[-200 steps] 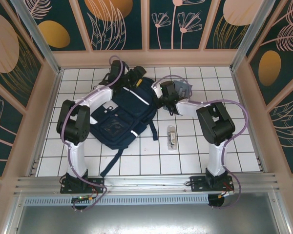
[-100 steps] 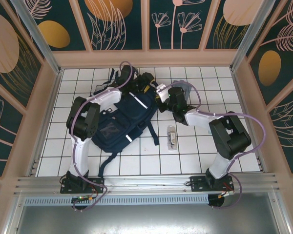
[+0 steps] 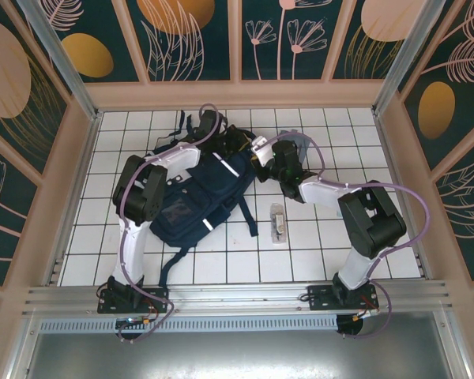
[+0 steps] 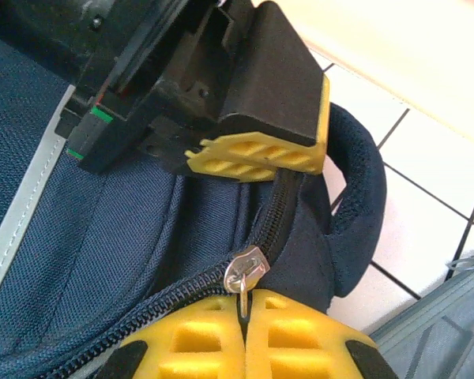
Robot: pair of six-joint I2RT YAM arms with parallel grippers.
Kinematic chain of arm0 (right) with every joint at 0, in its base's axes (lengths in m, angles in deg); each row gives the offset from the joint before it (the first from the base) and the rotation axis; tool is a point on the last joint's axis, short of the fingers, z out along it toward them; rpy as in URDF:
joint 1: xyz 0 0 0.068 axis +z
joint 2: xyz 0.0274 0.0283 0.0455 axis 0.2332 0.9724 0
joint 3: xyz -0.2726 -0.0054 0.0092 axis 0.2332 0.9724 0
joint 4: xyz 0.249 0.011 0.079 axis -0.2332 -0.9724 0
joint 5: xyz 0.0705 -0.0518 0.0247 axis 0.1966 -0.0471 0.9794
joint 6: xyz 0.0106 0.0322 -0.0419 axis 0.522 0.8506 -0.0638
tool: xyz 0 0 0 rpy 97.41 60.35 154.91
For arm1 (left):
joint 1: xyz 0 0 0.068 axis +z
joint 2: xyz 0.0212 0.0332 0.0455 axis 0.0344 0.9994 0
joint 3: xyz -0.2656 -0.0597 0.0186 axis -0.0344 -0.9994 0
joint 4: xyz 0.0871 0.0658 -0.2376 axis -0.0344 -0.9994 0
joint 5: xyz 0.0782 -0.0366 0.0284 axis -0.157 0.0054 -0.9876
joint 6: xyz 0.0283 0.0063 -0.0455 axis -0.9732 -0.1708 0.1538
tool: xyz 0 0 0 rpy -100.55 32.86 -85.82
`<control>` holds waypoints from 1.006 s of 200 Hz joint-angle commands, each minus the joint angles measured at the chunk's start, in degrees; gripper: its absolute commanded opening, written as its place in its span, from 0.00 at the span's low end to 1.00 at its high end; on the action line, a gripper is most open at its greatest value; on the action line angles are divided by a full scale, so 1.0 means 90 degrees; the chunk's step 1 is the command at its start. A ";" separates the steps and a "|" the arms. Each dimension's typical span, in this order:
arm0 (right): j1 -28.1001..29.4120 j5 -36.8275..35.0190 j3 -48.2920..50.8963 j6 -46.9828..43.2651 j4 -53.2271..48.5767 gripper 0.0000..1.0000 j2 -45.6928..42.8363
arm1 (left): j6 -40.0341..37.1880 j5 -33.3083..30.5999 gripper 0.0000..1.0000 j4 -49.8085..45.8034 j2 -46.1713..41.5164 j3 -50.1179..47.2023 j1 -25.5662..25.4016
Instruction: Pack books, pencil case, and school supplies into a backpack
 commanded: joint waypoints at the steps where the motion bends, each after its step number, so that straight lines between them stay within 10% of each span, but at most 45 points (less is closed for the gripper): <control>1: 0.0312 0.0128 -0.0244 -0.0133 0.0402 0.00 -0.0285 | -0.0083 -0.0120 0.00 0.0148 0.0152 0.0378 -0.0075; 201: 0.2940 -0.0087 0.1142 0.1984 -0.0645 0.00 -0.1072 | 0.0294 -0.0915 0.00 -0.0291 0.1055 0.3150 0.0556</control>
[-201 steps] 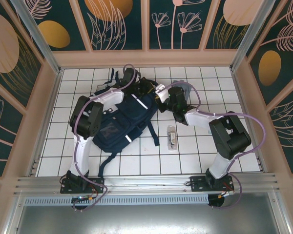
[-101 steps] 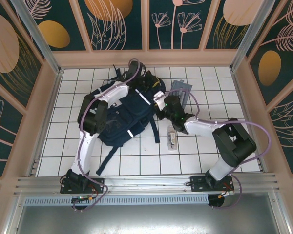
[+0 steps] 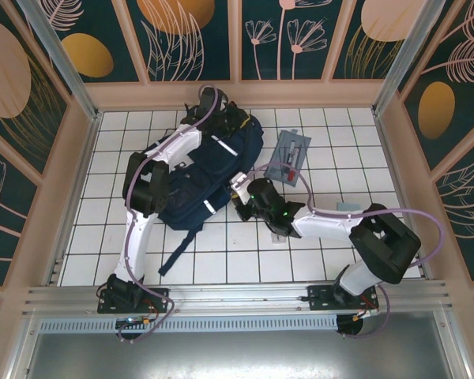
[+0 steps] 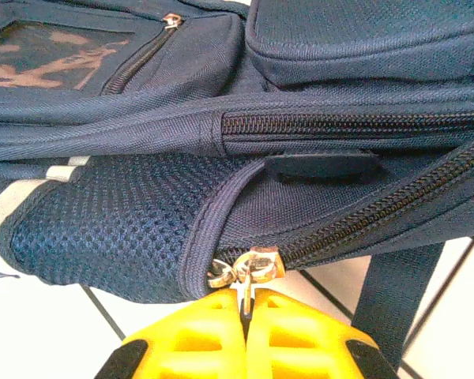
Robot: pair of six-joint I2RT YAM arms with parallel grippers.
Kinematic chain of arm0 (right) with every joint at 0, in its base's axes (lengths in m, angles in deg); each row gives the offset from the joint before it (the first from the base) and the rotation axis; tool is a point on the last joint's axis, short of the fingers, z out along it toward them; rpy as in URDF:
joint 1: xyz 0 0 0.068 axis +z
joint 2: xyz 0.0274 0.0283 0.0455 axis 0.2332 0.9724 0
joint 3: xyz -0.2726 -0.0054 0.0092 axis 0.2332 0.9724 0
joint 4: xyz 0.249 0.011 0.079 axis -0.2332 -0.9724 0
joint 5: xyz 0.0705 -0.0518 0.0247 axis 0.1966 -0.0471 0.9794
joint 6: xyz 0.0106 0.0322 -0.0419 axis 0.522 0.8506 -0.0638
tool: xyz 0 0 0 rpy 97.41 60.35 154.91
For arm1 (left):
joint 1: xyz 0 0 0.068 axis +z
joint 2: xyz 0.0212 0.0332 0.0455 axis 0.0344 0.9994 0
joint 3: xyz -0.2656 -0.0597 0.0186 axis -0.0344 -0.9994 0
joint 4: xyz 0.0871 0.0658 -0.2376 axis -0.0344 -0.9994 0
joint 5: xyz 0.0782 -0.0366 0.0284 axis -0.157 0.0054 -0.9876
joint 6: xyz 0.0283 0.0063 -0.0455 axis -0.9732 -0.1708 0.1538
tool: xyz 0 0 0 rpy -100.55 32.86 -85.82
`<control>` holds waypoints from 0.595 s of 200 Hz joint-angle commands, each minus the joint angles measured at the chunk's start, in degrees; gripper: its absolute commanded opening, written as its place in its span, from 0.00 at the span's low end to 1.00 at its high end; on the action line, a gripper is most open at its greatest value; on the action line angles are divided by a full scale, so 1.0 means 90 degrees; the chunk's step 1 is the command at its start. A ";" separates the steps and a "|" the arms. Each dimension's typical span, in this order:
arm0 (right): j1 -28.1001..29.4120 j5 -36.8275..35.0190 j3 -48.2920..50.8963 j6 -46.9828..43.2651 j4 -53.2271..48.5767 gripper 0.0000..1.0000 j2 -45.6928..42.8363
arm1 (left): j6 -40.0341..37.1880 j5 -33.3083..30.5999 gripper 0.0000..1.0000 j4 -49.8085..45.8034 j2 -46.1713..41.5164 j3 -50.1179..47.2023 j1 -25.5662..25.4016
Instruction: Pack books, pencil case, and school supplies into a backpack
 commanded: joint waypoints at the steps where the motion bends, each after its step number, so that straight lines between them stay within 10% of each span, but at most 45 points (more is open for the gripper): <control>1: 0.0606 0.0959 -0.0121 0.0358 -0.0179 0.00 0.0091 | 0.0074 -0.0753 0.00 0.1020 0.0030 0.0448 0.0248; 42: 0.0760 0.0594 -0.0183 0.0579 -0.0365 0.01 0.0049 | -0.0029 -0.0579 0.00 0.0977 0.0034 0.0473 0.0258; 67: 0.0507 0.0527 -0.0291 0.0462 -0.1002 0.49 -0.0100 | -0.0163 -0.0277 0.00 0.1250 -0.0307 -0.0243 0.0221; 108: -0.0654 0.1634 -0.0261 0.0512 -0.1774 0.80 -0.0607 | -0.0430 0.0108 0.00 0.2066 -0.1194 -0.1792 0.0173; 119: -0.0959 0.1763 -0.0226 0.0494 -0.1741 0.81 -0.0832 | -0.0541 0.0119 0.17 0.2116 -0.1486 -0.2141 0.0160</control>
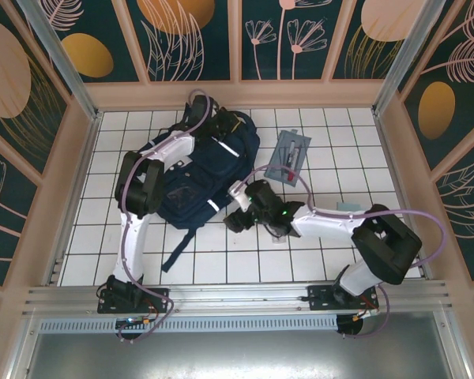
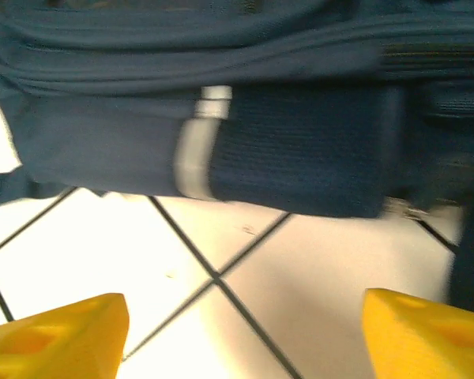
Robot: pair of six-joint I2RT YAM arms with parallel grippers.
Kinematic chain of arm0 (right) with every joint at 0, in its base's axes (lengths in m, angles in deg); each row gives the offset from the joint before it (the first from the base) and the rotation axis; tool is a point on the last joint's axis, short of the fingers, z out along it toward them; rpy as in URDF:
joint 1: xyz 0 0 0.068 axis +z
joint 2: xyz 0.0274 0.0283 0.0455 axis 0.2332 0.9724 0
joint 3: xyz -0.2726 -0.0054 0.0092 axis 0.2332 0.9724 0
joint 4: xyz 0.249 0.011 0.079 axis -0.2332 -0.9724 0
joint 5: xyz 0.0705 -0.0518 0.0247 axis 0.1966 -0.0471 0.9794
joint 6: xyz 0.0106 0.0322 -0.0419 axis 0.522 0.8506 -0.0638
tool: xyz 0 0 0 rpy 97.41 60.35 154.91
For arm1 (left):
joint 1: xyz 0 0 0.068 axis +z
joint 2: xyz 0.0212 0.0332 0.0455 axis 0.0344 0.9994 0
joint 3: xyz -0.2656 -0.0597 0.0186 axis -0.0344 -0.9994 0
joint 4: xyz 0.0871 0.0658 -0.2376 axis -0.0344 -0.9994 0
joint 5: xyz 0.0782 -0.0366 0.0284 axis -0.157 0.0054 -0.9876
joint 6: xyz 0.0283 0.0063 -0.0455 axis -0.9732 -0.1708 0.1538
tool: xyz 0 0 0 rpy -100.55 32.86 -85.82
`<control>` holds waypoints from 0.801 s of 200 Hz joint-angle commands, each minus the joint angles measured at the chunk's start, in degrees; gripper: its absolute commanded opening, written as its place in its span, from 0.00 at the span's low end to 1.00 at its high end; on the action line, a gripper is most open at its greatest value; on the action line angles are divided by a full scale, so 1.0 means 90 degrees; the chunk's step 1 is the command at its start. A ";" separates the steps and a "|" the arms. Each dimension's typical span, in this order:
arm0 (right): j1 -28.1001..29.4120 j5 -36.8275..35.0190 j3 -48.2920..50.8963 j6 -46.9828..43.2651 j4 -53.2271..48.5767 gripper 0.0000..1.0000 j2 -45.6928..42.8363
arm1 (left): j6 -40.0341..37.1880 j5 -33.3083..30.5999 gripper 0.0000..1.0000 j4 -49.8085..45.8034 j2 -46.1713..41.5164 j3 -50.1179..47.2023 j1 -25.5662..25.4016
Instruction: Pack books, pencil case, and school supplies into a backpack
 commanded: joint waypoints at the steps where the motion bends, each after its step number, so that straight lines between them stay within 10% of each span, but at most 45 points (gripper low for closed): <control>1: -0.0715 0.0736 -0.0099 0.0084 -0.0388 0.81 -0.0669 | -0.0392 0.0259 0.18 0.0903 -0.0980 -0.0608 -0.0041; 40: -0.1653 0.0251 -0.0608 -0.0078 -0.0033 0.80 -0.0755 | -0.1350 -0.0002 0.98 0.0410 -0.2223 -0.1503 -0.0041; 160: -0.2954 0.0500 -0.6887 0.1368 -0.1766 0.71 0.5024 | -0.2182 -0.2747 0.99 -0.0903 -0.6114 -0.6142 0.0300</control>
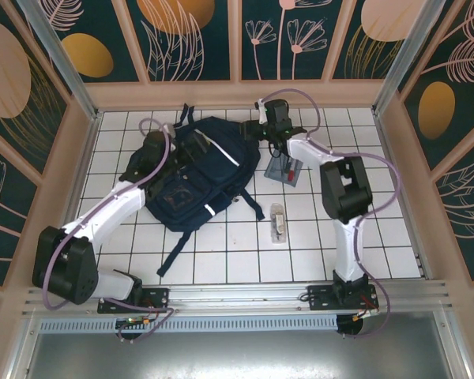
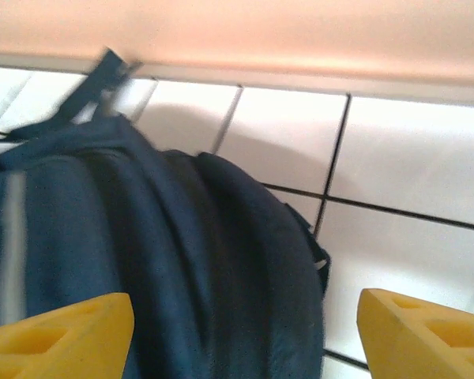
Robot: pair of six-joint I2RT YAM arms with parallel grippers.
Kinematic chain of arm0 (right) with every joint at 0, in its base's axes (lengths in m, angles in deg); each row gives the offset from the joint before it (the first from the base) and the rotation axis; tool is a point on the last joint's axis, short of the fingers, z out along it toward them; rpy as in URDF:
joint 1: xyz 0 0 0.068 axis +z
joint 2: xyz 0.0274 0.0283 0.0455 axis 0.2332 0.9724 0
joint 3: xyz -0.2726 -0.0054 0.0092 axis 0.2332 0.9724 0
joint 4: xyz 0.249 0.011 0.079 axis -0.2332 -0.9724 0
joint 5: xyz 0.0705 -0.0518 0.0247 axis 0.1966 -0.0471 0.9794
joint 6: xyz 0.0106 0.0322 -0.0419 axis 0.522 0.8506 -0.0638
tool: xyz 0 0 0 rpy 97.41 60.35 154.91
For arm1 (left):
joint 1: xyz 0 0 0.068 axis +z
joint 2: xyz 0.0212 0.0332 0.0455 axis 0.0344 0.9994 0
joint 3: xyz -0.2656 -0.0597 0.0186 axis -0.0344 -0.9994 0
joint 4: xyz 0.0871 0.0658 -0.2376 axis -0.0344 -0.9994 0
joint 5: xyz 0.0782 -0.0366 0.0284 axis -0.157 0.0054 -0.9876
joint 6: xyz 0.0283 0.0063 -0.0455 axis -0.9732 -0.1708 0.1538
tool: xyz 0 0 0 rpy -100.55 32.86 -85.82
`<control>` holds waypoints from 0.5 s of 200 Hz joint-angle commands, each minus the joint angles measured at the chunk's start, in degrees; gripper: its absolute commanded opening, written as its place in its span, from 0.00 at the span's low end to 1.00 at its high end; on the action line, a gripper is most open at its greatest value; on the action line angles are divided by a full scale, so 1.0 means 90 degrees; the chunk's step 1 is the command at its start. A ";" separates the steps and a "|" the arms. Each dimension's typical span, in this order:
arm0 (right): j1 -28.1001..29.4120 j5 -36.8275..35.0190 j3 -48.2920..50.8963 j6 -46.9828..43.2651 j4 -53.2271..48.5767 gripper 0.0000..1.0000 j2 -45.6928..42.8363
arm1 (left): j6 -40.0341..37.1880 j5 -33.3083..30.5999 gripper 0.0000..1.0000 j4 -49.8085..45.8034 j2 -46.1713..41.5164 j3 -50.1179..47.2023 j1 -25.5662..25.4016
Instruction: Pack books, pencil case, and school supplies into a backpack
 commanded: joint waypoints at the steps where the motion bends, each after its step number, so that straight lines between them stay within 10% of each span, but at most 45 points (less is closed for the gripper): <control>1: -0.0093 0.0360 -0.1056 0.0382 -0.0874 0.71 0.0832 | -0.0103 -0.0656 0.99 -0.0465 -0.0269 -0.0566 0.0179; 25: -0.0095 0.0716 -0.1589 0.0432 -0.1135 0.56 0.1346 | -0.0089 -0.1024 0.99 -0.0693 -0.0262 -0.0962 0.0321; 61: -0.0040 0.1043 -0.0701 0.0600 -0.0860 0.00 0.0798 | 0.0382 -0.1336 0.99 -0.0093 -0.0001 -0.1634 0.0746; 100: 0.0519 0.0891 0.1483 0.0677 -0.0240 0.00 -0.0757 | 0.0329 -0.1612 0.99 0.0410 0.1299 -0.1156 0.1288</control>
